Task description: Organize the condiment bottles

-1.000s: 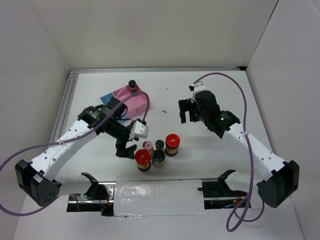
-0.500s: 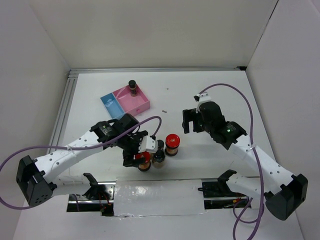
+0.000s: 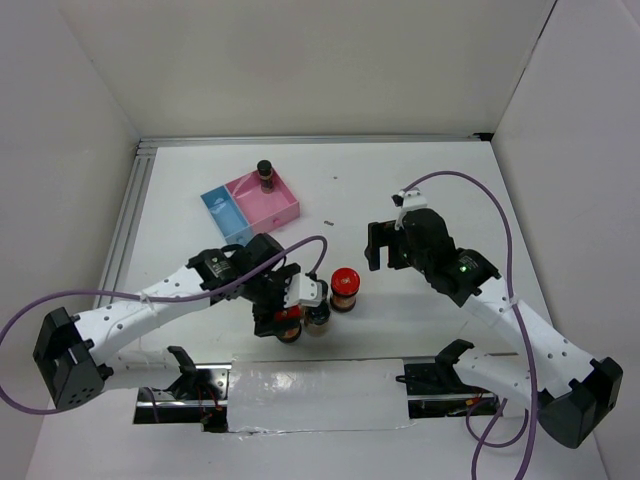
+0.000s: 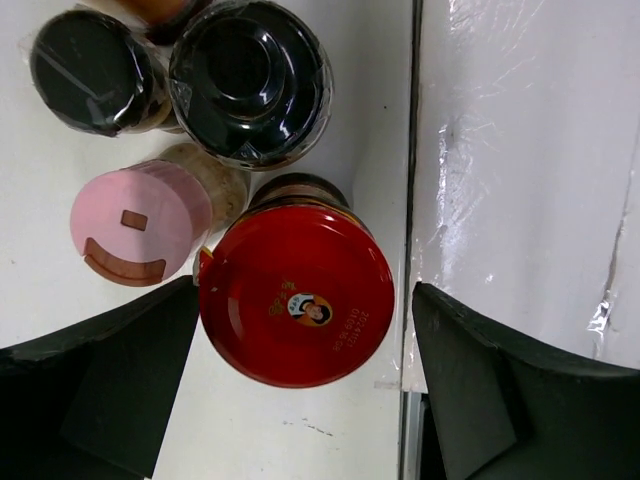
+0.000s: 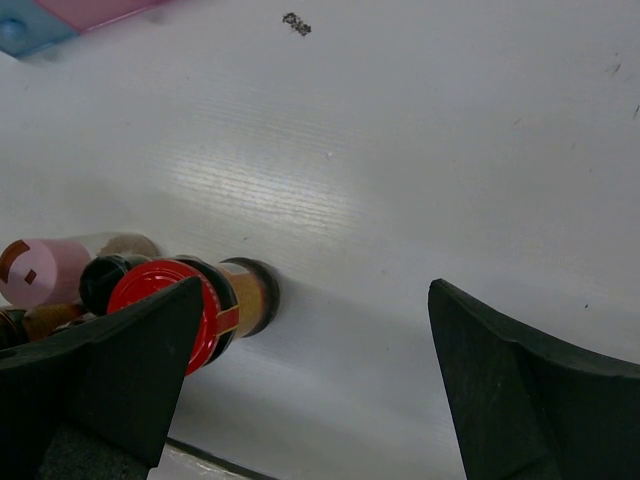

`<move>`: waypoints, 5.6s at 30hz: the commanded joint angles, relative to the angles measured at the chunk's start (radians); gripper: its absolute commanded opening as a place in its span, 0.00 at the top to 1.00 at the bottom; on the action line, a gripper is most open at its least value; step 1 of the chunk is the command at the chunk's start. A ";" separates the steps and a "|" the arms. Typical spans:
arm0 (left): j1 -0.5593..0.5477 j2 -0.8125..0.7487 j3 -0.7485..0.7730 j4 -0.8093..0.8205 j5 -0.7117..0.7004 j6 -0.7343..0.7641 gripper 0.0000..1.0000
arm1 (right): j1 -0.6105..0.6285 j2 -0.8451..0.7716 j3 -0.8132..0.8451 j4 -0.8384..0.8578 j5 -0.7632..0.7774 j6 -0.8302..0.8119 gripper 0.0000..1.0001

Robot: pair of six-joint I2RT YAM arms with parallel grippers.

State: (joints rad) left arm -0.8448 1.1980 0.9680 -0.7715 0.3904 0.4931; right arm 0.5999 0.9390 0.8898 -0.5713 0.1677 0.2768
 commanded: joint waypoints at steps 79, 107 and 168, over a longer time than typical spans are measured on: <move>0.874 0.541 0.782 0.172 -0.091 -0.177 1.00 | 0.041 0.210 0.152 0.113 0.041 -0.022 0.00; 0.898 0.617 0.653 0.322 -0.065 -0.191 1.00 | 0.043 0.228 0.173 0.076 0.052 -0.021 0.00; 0.969 0.134 0.572 0.126 0.145 -0.271 0.01 | 0.406 0.486 0.344 -0.360 0.257 0.391 0.01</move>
State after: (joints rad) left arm 0.1059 1.3300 1.5536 -0.5938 0.4835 0.2333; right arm 0.9936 1.4185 1.2034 -0.8841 0.3389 0.6273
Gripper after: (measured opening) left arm 0.993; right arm 0.994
